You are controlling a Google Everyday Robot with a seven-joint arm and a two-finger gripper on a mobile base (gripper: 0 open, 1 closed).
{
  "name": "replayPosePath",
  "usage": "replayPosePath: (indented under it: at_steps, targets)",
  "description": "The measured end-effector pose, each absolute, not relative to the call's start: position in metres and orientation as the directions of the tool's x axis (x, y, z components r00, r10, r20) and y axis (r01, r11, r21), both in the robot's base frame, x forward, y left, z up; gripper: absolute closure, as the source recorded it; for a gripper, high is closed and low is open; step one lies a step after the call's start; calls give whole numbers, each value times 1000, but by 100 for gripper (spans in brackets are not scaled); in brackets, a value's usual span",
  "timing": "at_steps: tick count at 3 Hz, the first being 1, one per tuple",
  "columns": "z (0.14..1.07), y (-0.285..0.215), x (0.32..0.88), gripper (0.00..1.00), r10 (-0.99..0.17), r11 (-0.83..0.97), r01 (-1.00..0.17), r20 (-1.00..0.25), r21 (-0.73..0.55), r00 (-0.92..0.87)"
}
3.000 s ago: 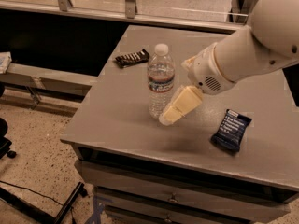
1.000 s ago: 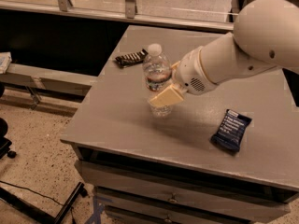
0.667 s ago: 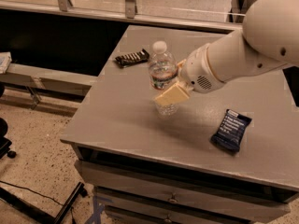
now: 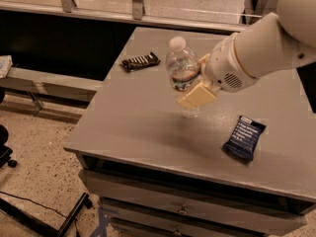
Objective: Knock water bottle over
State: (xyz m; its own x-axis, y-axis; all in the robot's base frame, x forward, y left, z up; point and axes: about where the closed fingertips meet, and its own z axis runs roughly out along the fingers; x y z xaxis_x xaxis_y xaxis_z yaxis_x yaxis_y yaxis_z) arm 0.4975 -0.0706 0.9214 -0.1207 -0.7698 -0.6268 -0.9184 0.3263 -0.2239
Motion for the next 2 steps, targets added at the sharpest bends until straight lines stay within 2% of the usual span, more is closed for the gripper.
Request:
replayPosePath:
  at_steps: [2]
  targets:
    - [928,-87,493,100,-862,306,-897,-493,-319,-118]
